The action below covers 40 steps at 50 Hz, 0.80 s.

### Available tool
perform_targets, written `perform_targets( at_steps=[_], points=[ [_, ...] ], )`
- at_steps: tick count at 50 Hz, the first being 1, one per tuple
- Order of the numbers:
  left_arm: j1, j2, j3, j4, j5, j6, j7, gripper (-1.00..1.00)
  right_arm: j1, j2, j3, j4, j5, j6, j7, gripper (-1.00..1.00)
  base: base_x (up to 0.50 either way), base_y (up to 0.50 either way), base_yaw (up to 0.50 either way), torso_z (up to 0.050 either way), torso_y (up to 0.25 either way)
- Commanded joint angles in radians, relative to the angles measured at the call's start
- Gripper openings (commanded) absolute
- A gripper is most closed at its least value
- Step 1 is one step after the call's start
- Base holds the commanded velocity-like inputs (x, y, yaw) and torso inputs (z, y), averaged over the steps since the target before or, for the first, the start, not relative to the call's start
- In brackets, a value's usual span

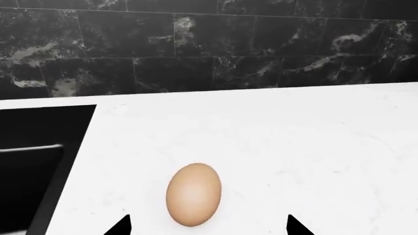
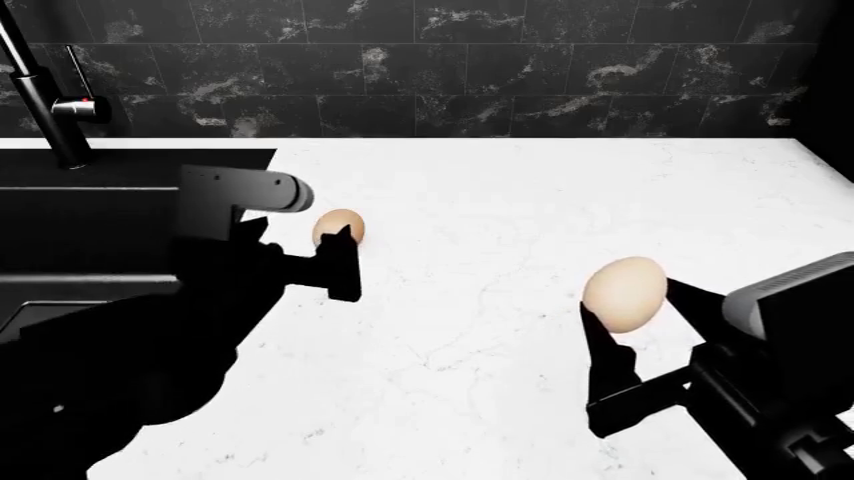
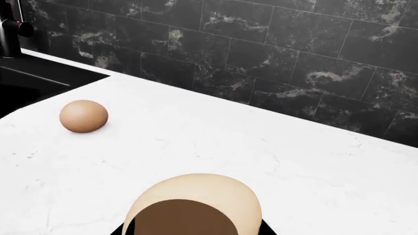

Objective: Place the eggs and milk next to the bowl.

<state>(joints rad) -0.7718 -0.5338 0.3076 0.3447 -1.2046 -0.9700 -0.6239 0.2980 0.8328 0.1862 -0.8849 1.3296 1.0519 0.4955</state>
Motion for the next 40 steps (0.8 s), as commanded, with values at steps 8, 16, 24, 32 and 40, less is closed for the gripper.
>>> perform_targets(
  at_steps=[8,16,24,32,40],
  points=[
    [-0.054,0.031,0.071,-0.15,0.108,0.034,0.087,1.0,0.003,-0.002,-0.021,0.007,-0.034,-0.003,-0.021,-1.0,0.0,0.0,0.0,0.0,0.0],
    [-0.075,0.06,0.103,-0.226,0.154,0.057,0.115,1.0,-0.007,-0.003,-0.02,0.01,-0.047,-0.012,-0.029,-1.0,0.0,0.0,0.0,0.0,0.0],
    [-0.1,0.081,0.13,-0.308,0.199,0.087,0.156,1.0,0.013,0.001,-0.034,0.021,-0.042,-0.006,-0.023,-1.0,0.0,0.0,0.0,0.0,0.0],
    [-0.104,0.091,0.156,-0.372,0.233,0.113,0.198,1.0,0.036,-0.005,-0.059,0.035,-0.05,-0.001,-0.022,-1.0,0.0,0.0,0.0,0.0,0.0],
    [-0.117,0.102,0.177,-0.405,0.25,0.122,0.223,1.0,0.041,-0.008,-0.072,0.04,-0.06,-0.004,-0.028,-1.0,0.0,0.0,0.0,0.0,0.0]
  ],
)
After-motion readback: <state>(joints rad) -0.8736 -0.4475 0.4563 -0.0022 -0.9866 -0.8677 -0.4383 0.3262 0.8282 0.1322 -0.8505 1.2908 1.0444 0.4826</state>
